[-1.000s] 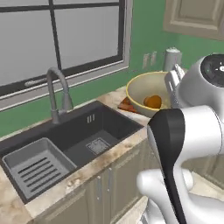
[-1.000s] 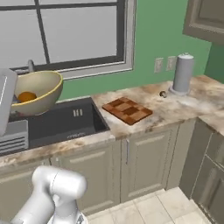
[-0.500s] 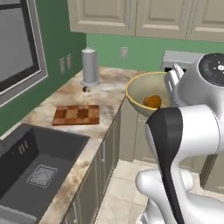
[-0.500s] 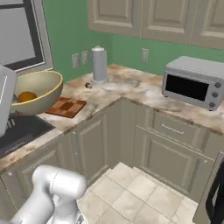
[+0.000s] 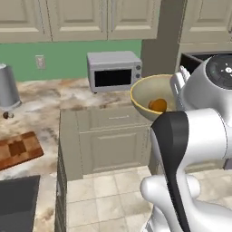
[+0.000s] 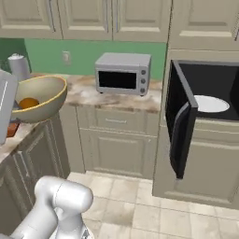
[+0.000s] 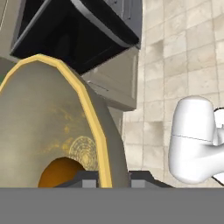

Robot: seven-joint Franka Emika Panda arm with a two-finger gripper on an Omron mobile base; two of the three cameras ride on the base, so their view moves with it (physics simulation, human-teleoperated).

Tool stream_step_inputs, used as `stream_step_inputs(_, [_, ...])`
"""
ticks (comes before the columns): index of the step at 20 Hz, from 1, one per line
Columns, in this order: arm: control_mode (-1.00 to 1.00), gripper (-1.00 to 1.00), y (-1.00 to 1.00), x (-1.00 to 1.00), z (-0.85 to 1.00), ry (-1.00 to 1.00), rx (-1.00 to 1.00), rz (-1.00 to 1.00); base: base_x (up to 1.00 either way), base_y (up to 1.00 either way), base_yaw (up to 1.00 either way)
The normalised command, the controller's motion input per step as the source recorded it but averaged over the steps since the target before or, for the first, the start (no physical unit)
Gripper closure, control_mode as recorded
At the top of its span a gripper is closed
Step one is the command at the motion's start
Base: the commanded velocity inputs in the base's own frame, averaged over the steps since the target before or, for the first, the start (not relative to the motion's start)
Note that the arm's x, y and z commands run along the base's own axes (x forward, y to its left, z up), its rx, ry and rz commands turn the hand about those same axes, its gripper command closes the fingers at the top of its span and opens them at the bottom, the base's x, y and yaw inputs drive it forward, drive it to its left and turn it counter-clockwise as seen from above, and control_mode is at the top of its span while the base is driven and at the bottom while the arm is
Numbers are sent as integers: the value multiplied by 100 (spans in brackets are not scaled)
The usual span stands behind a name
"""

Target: Pick the mushroom from the sink and place it in the bowl. Then pick the bowl and place it in the microwave. Then close the microwave door and press the start button.

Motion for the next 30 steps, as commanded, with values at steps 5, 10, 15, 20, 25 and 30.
stream_step_inputs(5, [100,100,0,0,0,0,0,0,-27,-6,-73])
stream_step_inputs(10, [100,100,0,0,0,0,0,0,-75,14,-52])
stream_step_inputs(15, [100,100,0,0,0,0,0,0,-61,9,-45])
stream_step_inputs(20, [100,100,0,0,0,0,0,0,-22,-2,-56])
stream_step_inputs(25, [100,100,0,0,0,0,0,0,28,-7,-60])
stream_step_inputs(30, [100,100,0,0,0,0,0,0,60,-10,-51])
